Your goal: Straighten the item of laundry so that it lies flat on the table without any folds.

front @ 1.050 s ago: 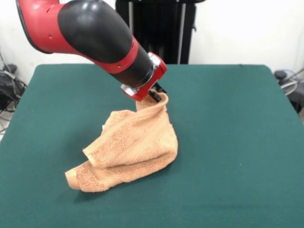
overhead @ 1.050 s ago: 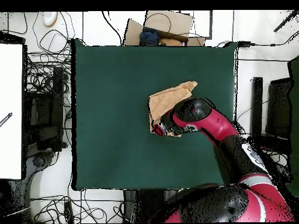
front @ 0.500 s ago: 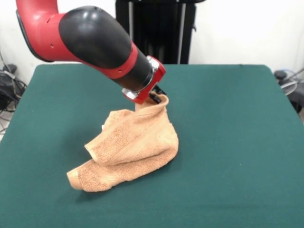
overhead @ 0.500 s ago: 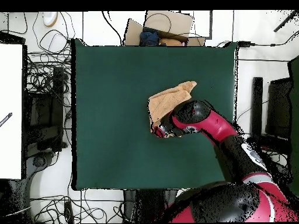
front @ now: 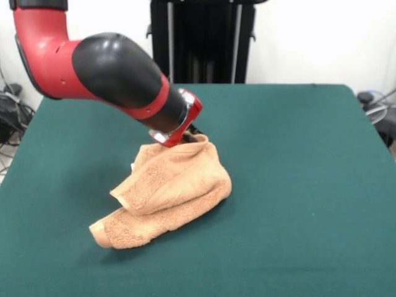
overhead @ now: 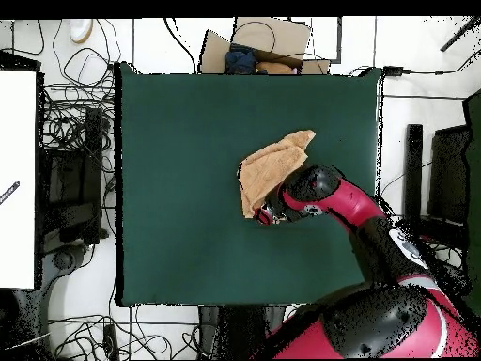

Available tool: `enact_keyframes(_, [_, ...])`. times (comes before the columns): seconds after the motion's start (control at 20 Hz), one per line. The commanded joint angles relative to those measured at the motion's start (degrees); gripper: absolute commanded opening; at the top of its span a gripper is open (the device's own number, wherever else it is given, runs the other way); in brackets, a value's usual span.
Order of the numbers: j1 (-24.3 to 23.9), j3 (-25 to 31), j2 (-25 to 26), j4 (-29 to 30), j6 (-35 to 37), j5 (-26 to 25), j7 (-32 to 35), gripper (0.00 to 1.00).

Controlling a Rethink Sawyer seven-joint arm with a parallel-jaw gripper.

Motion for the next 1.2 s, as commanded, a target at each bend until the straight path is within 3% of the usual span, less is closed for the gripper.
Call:
enact_keyframes(0.05, [-2.7, 4.5, 5.5, -5.9, 8.2, -8.0, -14.2, 0.0])
enact_keyframes(0.7, [-6.7, 9.1, 7.1, -8.2, 15.6, -14.2, -22.1, 0.0])
enact_keyframes(1.2, [-7.1, 9.3, 5.9, -9.8, 20.2, -14.0, -23.7, 0.0])
